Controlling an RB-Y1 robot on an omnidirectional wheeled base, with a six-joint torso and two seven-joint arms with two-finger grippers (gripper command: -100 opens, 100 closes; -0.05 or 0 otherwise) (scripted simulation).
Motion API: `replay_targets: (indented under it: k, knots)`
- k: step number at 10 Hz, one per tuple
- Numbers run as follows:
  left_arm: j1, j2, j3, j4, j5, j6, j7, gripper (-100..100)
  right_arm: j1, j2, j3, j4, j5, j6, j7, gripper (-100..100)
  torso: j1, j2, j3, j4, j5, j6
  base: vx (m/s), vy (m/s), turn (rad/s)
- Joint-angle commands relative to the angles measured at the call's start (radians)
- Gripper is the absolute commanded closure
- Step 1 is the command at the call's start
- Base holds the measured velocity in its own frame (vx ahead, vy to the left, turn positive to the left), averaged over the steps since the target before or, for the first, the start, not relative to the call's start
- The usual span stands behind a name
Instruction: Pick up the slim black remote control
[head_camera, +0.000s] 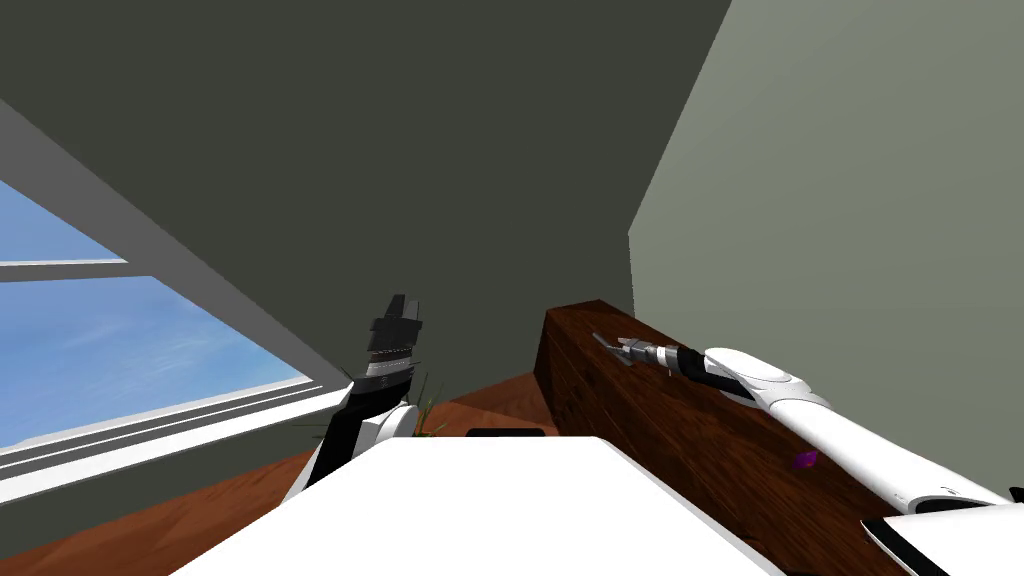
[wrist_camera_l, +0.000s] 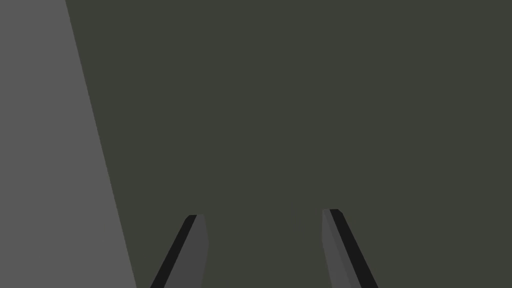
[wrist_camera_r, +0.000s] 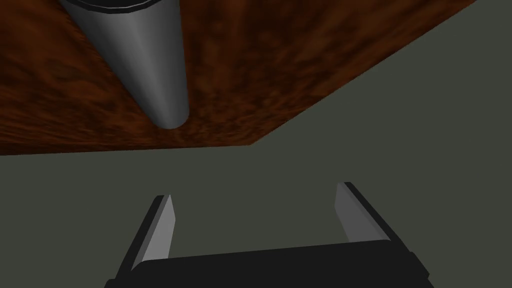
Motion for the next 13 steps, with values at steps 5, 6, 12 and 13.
replay_targets:
  k: [5,6,12,13]
  knots:
    - [0.000,0.000,0.000,0.000,0.000,0.000,0.000,0,0.000,-0.111,0.066,0.105,0.092,-0.038,-0.091,-100,0.001,-0.001,0.000,0.000,0.000,0.000,0.038,0.028,0.137]
    - [0.000,0.000,0.000,0.000,0.000,0.000,0.000,0,0.000,-0.111,0.066,0.121,0.092,-0.038,-0.091,-100,0.002,-0.001,0.000,0.000,0.000,-0.001,0.041,0.028,0.085]
    - [0.000,0.000,0.000,0.000,0.000,0.000,0.000,0,-0.030,-0.182,0.176,0.288,0.189,-0.108,-0.184,-100,0.002,-0.001,-0.001,0.000,0.000,0.000,0.056,0.036,0.131]
    - [0.000,0.000,0.000,0.000,0.000,0.000,0.000,0,-0.035,-0.193,0.202,0.313,0.208,-0.124,-0.205,-100,0.002,-0.001,0.000,0.000,0.000,0.000,0.083,0.033,0.172]
